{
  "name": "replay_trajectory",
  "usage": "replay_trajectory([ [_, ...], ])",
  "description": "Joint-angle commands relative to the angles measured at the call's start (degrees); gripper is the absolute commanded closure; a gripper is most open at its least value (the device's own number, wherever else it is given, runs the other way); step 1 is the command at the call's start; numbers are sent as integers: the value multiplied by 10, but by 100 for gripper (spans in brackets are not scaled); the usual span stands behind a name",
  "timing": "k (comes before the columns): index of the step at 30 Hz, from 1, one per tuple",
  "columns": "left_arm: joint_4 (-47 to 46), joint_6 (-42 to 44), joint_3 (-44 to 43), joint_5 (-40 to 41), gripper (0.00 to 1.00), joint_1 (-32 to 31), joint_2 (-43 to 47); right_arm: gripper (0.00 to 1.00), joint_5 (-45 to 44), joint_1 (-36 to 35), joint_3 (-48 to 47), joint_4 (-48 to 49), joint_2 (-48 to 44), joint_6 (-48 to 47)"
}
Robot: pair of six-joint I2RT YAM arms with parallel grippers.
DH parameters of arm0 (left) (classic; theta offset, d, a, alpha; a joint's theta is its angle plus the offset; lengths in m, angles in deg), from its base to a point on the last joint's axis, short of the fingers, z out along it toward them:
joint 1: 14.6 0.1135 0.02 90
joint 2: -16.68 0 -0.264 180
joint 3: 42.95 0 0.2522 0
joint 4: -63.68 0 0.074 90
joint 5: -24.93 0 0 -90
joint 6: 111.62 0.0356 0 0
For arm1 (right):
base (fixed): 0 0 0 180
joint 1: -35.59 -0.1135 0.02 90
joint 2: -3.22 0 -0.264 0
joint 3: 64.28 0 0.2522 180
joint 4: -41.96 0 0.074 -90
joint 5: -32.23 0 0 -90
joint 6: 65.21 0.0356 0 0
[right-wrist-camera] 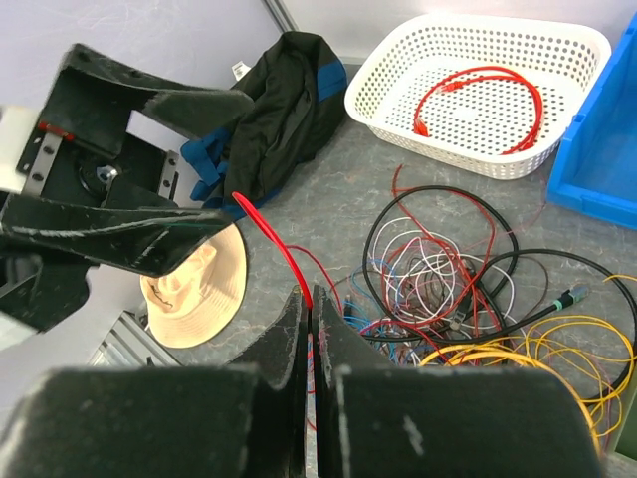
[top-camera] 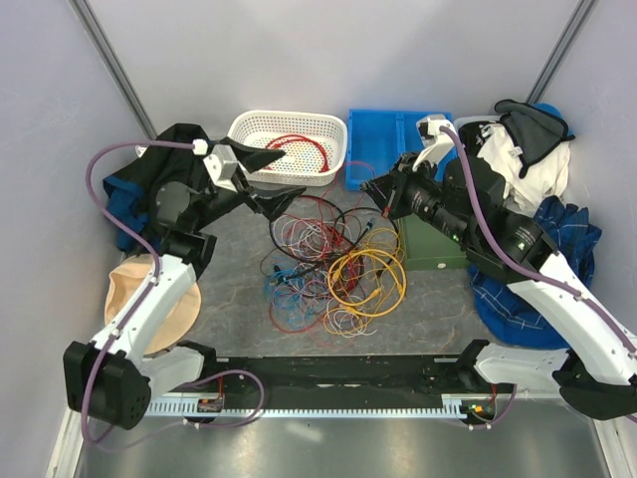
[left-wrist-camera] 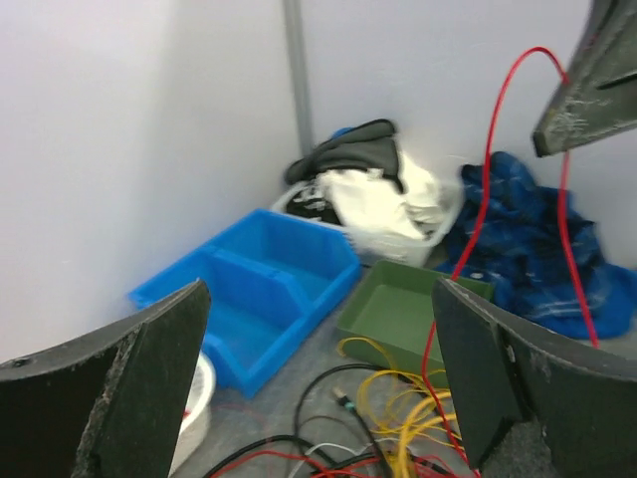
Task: Untangle the cables
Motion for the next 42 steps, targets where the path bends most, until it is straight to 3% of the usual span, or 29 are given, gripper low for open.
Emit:
replay_trajectory([
  [1,-159,-238,-17,-221,0,41,-53,100,-10,1,-26,-3,-16,-11],
  [6,-318,-418,-42,-290,0,44,-128,100,-1,0,-25,-2,-17,-9],
  [13,-588,-644,-65,-279,0,42,-246,100,30,0,-24,11,-10,3],
  [17,-603,-661,-81,-287,0,28,-271,100,41,0,-24,15,-4,9],
  [27,-600,-616,-50,-289,0,-43,-213,100,42,0,-19,27,7,13],
  [29,-564,-591,-34,-288,0,-67,-173,100,41,0,-17,27,7,13],
  [31,-492,-512,-9,-286,0,-88,-124,100,41,0,-16,32,7,13],
  [32,-385,-426,-3,-284,0,-113,-106,100,42,1,-16,32,9,13],
  [36,-100,-188,-8,-245,0,-190,-32,100,51,0,-12,46,13,21],
  [38,-52,-141,-12,-217,0,-212,-23,100,61,0,-9,49,15,30],
  [42,-50,-136,-4,-190,0,-213,-35,100,73,0,-3,60,14,40],
])
